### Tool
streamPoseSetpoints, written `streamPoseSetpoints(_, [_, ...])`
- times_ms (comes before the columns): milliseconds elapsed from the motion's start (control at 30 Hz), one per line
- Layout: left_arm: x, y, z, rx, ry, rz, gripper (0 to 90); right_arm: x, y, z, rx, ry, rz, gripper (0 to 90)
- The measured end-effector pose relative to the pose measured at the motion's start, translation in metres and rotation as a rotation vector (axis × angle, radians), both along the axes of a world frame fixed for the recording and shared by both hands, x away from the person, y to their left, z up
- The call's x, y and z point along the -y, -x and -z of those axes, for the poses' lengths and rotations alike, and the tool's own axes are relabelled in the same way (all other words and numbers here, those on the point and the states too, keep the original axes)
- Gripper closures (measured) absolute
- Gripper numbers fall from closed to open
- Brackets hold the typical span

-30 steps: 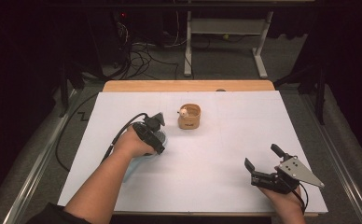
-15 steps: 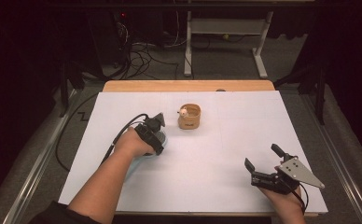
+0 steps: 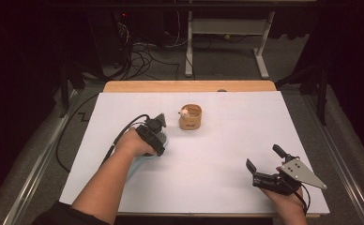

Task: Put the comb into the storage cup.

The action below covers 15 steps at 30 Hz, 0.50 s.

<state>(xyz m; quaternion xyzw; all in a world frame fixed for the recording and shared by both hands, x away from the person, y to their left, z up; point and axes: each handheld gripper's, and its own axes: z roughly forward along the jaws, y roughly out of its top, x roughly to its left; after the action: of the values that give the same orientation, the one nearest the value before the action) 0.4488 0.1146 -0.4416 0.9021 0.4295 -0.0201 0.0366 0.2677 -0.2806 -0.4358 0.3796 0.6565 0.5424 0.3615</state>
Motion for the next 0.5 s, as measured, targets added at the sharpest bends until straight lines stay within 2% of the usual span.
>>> streamPoseSetpoints(200, [-0.0018, -0.0002, -0.0011, 0.007, 0.003, -0.012, 18.4, -0.0006, 0.0006, -0.0001, -0.002, -0.001, -0.002, 0.1])
streamPoseSetpoints(500, [-0.0001, -0.0002, -0.0006, 0.007, -0.01, -0.011, 18.4, -0.0007, 0.0008, -0.0003, 0.001, -0.001, -0.002, 0.1])
